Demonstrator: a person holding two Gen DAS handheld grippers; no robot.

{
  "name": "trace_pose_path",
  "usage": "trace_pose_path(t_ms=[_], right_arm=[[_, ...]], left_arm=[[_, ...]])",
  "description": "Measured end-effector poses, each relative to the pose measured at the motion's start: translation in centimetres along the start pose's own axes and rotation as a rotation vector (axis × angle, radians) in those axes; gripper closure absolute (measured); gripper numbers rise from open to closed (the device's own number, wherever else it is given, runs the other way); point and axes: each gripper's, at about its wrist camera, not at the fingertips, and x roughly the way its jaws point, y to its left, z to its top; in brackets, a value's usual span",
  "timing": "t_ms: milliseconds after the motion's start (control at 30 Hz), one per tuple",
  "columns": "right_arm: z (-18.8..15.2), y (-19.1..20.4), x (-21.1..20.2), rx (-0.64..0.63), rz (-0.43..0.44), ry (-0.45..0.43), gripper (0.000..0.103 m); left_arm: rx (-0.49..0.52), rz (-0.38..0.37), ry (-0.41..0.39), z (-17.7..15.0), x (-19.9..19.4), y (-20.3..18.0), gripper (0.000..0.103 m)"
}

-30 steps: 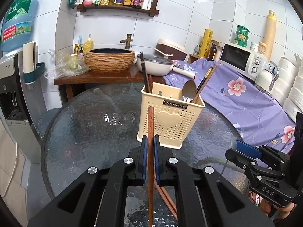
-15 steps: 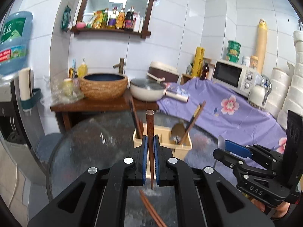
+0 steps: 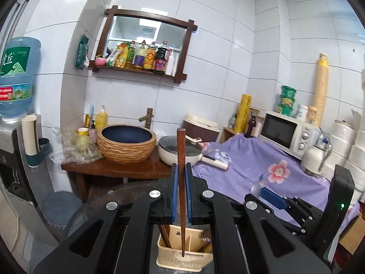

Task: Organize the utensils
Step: 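Carry the brown chopstick and metal spoon to the holder and insert them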

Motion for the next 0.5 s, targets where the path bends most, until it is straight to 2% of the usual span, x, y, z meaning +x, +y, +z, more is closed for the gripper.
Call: trace_pose_path(t_ms=[267, 500], right_arm=[[-2.3, 0.2, 4.3, -0.028, -0.069, 0.014, 0.066], [-5.8, 1.2, 5.6, -0.085, -0.101, 0.029, 0.066]], left_arm=[[-0.042, 0.076, 0.022, -1.7, 4.6, 0.6, 0.097], [-0.038, 0.099, 0.08, -5.8, 6.6, 1.2, 0.097]])
